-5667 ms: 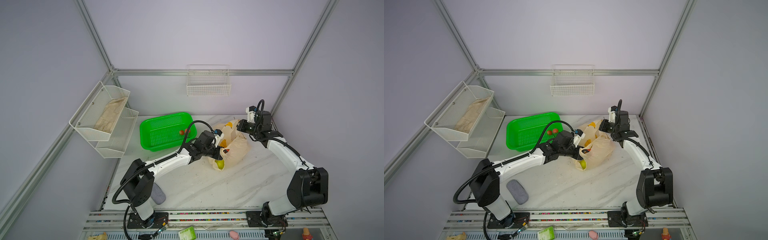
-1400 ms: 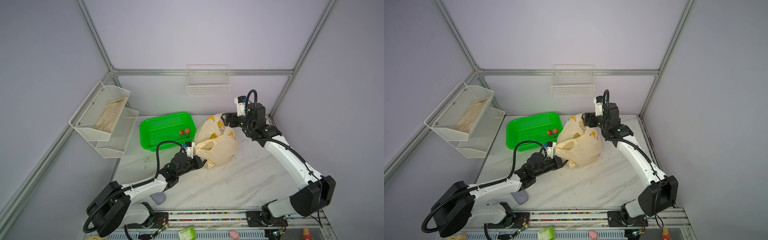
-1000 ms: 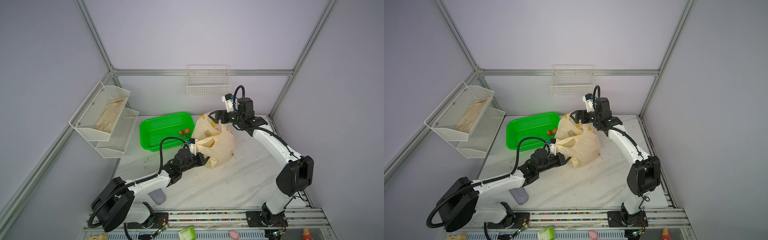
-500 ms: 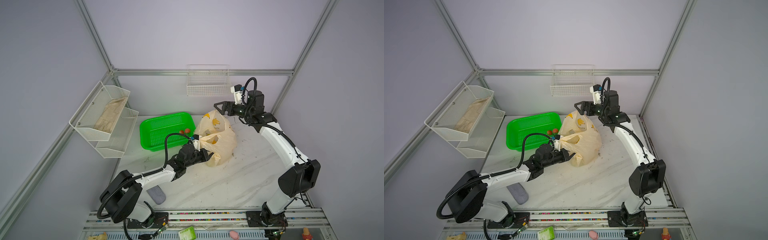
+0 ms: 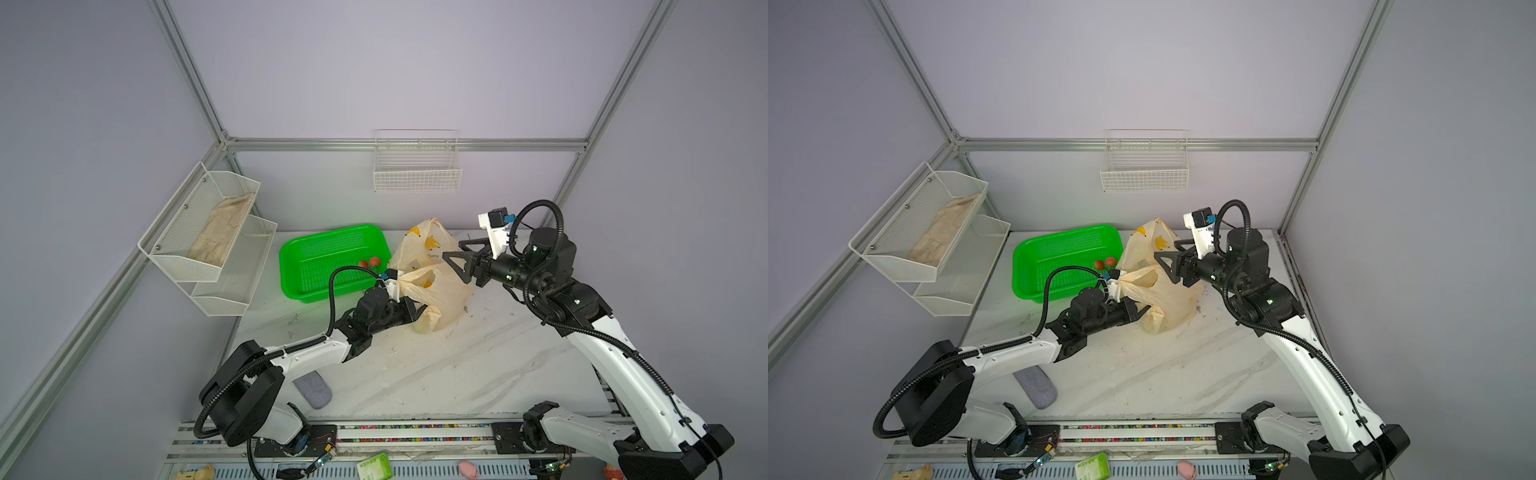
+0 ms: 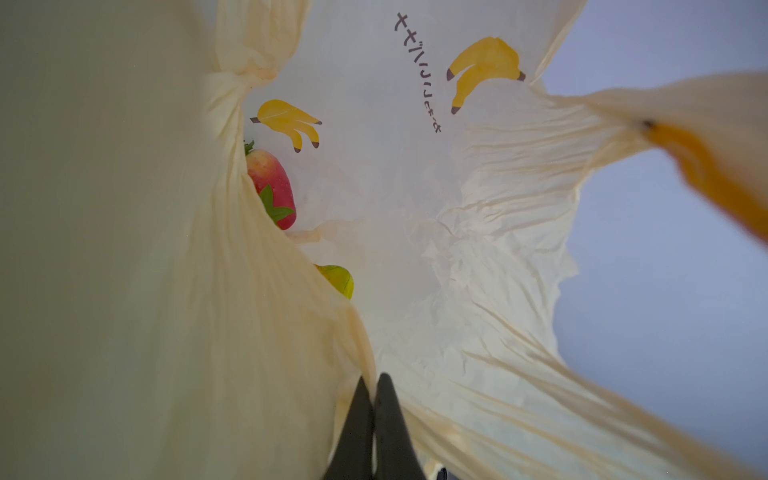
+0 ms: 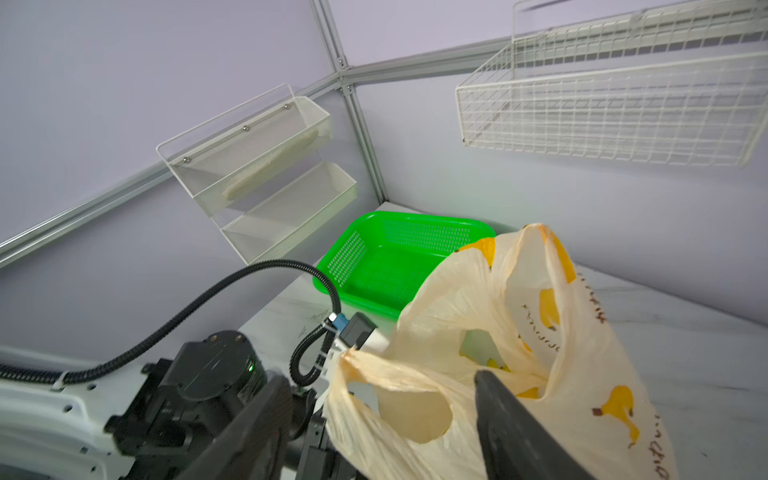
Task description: Place the fake fruits into the plastic bag and tie a complex knot
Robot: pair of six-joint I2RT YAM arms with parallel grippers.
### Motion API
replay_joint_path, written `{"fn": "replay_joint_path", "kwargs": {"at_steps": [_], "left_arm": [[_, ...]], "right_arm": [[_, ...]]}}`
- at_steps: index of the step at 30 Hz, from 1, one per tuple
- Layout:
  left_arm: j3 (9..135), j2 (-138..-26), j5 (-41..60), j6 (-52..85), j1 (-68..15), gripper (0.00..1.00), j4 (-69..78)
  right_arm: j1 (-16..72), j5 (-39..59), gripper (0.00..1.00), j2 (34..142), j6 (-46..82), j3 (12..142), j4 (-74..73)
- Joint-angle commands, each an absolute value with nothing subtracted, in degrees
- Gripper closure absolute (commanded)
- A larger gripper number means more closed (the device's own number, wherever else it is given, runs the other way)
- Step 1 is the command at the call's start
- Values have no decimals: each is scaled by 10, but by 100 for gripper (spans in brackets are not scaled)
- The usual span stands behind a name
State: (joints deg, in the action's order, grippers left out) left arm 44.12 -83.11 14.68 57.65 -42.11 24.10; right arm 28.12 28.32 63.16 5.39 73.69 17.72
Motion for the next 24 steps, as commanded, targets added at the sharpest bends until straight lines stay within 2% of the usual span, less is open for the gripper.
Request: {"fn": "replay_joint_path", "kwargs": {"at_steps": [1,3,6,20,24], "left_arm": [[491,-815,141,563,-417,100,244],[491,-815,142,563,-418,100,242],[490,-815,146,565,-418,100,243],[483,-792,140,559,-418,100,235],[479,-789,139,559,-417,100,234]], "right_arm": [[306,309,31,626,13,685,208],[326,320,32,635,0,669,194],[349,283,33,658,-26,667,190],[351,308,35,741,-76,645,164],[351,309,45,752,-82,640,158]]}}
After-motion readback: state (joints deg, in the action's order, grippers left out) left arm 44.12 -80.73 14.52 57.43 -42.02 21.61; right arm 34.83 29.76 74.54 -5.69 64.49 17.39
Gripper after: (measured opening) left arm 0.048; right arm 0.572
